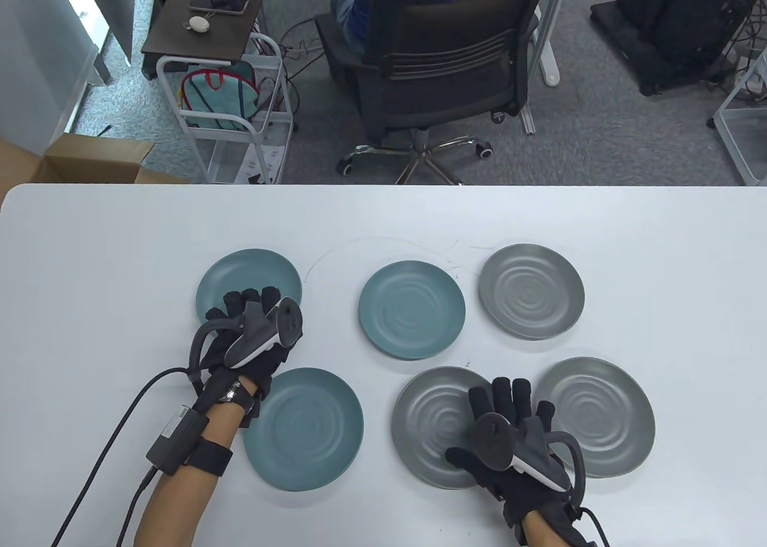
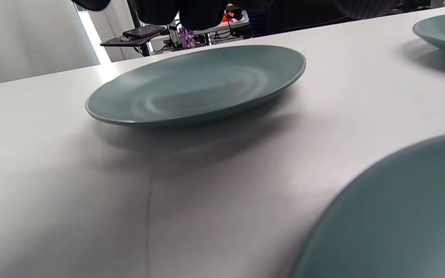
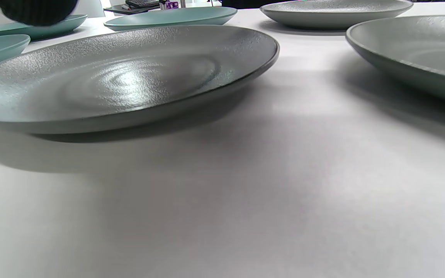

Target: Flip plate to back facing up

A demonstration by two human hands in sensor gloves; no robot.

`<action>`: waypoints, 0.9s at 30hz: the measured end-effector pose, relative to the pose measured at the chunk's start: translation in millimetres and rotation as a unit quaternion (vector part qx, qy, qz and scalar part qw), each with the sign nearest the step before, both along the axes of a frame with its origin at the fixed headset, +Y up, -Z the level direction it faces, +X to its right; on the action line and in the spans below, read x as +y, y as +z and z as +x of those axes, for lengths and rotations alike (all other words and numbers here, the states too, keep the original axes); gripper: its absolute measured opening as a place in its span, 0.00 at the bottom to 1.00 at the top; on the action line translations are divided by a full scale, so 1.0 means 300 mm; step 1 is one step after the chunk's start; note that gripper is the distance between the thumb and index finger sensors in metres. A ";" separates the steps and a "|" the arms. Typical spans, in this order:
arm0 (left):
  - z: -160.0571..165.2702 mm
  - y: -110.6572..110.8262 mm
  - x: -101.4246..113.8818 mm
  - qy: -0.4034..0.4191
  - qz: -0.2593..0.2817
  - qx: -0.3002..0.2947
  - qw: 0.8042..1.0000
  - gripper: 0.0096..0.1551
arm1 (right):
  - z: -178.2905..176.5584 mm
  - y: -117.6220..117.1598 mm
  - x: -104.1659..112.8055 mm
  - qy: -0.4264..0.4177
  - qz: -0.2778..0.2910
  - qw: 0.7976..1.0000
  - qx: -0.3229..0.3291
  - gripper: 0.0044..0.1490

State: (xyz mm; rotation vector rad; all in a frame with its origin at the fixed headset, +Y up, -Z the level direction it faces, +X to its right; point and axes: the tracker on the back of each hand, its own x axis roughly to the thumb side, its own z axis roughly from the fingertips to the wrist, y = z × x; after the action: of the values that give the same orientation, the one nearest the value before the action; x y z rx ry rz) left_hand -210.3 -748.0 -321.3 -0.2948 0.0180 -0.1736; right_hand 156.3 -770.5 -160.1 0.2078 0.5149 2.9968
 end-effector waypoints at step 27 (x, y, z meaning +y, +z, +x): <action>0.008 -0.072 -0.109 -0.022 -0.040 0.030 0.998 0.43 | -0.002 -0.002 0.001 -0.006 -0.002 1.000 0.004 0.63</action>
State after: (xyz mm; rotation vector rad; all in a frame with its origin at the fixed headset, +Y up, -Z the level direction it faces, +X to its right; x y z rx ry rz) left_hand -208.0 -780.8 -342.8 -0.3798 0.0775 -0.2101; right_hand 155.7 -770.1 -160.7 0.2212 0.5188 2.9848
